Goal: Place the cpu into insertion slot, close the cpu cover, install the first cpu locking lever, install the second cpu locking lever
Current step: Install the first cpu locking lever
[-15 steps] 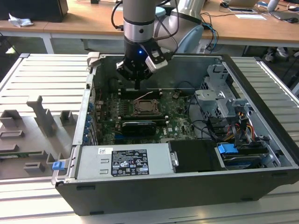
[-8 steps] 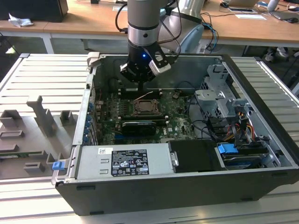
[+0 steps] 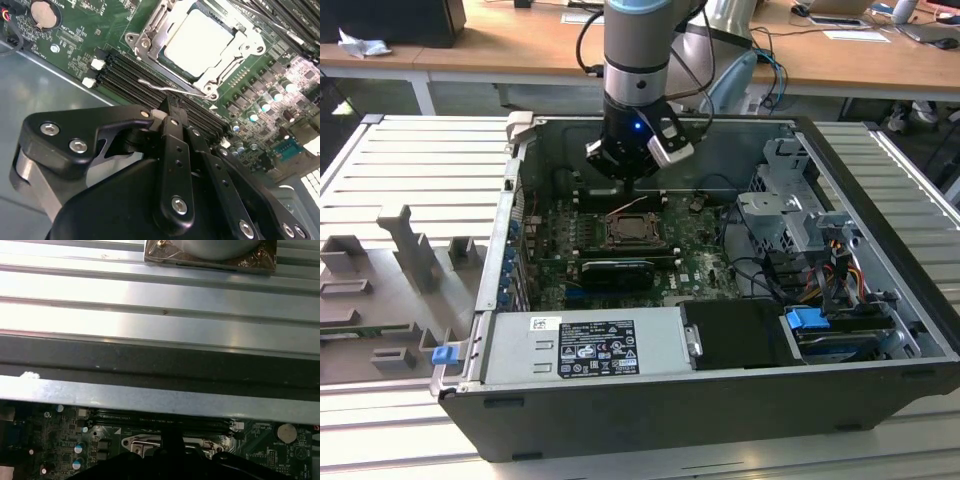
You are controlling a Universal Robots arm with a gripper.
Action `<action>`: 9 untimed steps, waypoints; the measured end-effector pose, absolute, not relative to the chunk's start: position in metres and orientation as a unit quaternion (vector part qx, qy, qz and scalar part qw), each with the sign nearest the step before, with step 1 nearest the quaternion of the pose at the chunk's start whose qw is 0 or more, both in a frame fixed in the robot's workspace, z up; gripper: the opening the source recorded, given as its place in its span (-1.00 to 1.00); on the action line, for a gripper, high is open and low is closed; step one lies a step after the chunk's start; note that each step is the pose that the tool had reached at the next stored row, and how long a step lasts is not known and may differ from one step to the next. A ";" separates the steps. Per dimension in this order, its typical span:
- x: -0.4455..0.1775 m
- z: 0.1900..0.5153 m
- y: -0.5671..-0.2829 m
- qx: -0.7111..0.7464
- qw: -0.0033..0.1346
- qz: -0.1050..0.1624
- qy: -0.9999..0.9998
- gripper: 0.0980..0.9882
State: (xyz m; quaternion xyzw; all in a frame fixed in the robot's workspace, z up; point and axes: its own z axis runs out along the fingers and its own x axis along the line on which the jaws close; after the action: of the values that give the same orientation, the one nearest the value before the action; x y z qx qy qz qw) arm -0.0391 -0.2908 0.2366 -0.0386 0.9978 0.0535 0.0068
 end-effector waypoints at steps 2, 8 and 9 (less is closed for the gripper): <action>-0.038 0.235 -0.291 -0.040 0.007 0.054 0.998 -0.98; -0.031 0.232 -0.291 -0.040 0.007 0.054 0.998 -0.98; -0.030 0.232 -0.291 -0.040 0.007 0.054 0.998 -0.98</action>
State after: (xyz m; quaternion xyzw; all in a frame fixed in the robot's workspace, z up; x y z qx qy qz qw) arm -0.0301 -0.2906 0.2315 -0.0403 0.9977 0.0535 0.0067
